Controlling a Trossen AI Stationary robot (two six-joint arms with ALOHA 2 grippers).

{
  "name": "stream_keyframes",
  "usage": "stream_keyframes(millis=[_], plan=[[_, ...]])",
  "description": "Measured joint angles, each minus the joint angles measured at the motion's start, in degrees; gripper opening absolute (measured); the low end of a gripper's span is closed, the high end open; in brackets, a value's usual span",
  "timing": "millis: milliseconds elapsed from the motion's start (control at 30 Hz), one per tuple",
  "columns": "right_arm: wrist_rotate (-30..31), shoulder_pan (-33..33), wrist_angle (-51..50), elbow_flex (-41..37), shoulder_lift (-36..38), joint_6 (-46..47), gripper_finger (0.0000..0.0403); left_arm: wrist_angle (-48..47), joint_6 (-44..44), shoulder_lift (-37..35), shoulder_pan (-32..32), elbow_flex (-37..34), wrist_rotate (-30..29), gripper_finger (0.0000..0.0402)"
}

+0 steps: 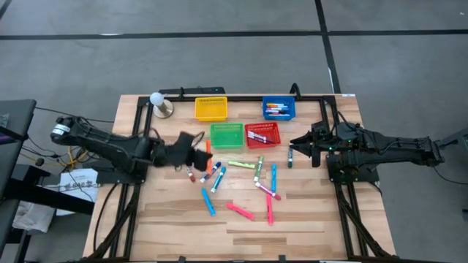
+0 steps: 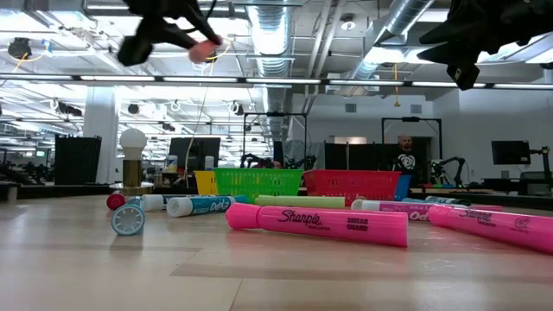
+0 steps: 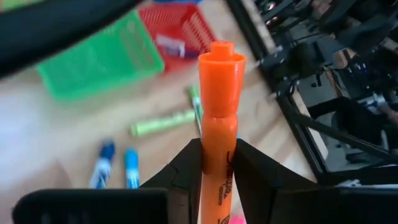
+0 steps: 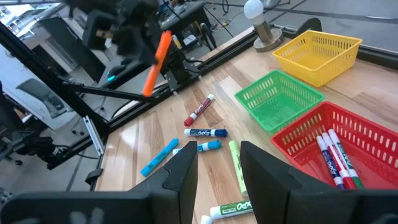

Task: Pick & Place Markers
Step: Put the orange sharpie into the yellow bin

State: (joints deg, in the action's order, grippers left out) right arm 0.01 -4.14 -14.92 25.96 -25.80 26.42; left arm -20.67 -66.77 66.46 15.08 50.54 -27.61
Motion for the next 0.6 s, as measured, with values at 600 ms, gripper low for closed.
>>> stream_keyframes(millis=[600], plan=[[0.0,0.0,-0.02,0.0,0.0,0.08,0.0111,15.81,40.84,-2.36,-32.22,0.04,18.71,0.0075]])
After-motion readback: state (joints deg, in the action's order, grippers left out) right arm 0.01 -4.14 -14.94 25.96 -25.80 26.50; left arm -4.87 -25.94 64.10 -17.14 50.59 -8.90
